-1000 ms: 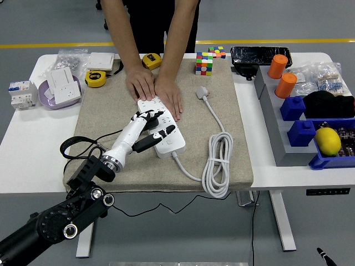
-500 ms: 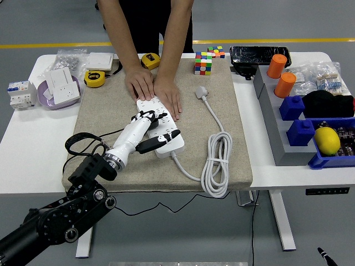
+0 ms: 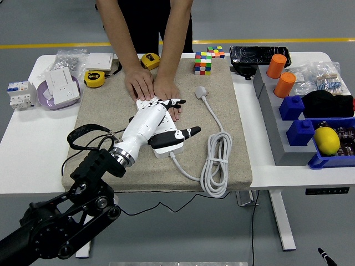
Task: Pick up the plug,place it near the board,insert it into the board,press the button
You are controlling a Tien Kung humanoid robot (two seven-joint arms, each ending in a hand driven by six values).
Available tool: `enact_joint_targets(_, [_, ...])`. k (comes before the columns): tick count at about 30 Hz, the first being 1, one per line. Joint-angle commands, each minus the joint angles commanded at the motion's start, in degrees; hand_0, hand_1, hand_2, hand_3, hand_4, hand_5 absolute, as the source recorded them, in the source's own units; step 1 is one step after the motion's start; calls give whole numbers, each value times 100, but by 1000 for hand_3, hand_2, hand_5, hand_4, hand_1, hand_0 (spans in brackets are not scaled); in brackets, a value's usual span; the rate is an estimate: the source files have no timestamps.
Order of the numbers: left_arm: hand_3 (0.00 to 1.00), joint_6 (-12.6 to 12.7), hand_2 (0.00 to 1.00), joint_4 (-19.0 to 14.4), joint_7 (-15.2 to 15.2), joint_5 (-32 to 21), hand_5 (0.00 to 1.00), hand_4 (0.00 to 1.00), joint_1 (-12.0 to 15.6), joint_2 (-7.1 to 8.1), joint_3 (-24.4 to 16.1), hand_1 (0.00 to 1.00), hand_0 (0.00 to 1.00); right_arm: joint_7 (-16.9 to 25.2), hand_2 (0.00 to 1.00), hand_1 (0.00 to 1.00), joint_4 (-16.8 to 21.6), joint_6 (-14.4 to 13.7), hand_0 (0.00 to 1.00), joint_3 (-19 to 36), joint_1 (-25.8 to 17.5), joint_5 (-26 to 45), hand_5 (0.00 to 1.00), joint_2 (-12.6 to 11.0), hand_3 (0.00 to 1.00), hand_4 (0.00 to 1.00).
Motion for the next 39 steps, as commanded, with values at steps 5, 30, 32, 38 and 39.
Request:
enact_joint_targets(5, [891, -640, 157, -21, 756, 402, 116, 598, -34, 0, 9, 51, 153, -4, 740, 743, 0, 3, 824, -11, -3, -9, 998, -9, 774, 998])
enact_joint_targets(30, [879, -1779, 151, 427, 1151, 211, 2, 499, -188, -51, 248, 42, 135, -2, 740, 743, 0, 3, 824, -33, 1, 13, 998, -9, 774, 998])
enact_joint_targets(32, [879, -1783, 151, 429, 1150, 207, 2, 499, -189, -52, 256, 42, 135, -4, 740, 743, 0, 2, 824, -28, 1, 10, 998, -9, 774, 998])
enact_joint_targets(38, [875, -1850, 150, 536, 1203, 251, 2, 497, -206, -42, 265, 41, 135, -2, 740, 743, 0, 1, 823, -16, 6, 7, 998, -9, 774, 998])
enact_joint_targets(39, [875, -1871, 150, 560, 1214, 251, 2, 497, -206, -34, 261, 41, 135, -3, 740, 743, 0, -2, 823, -12, 6, 8, 998, -9, 774, 998])
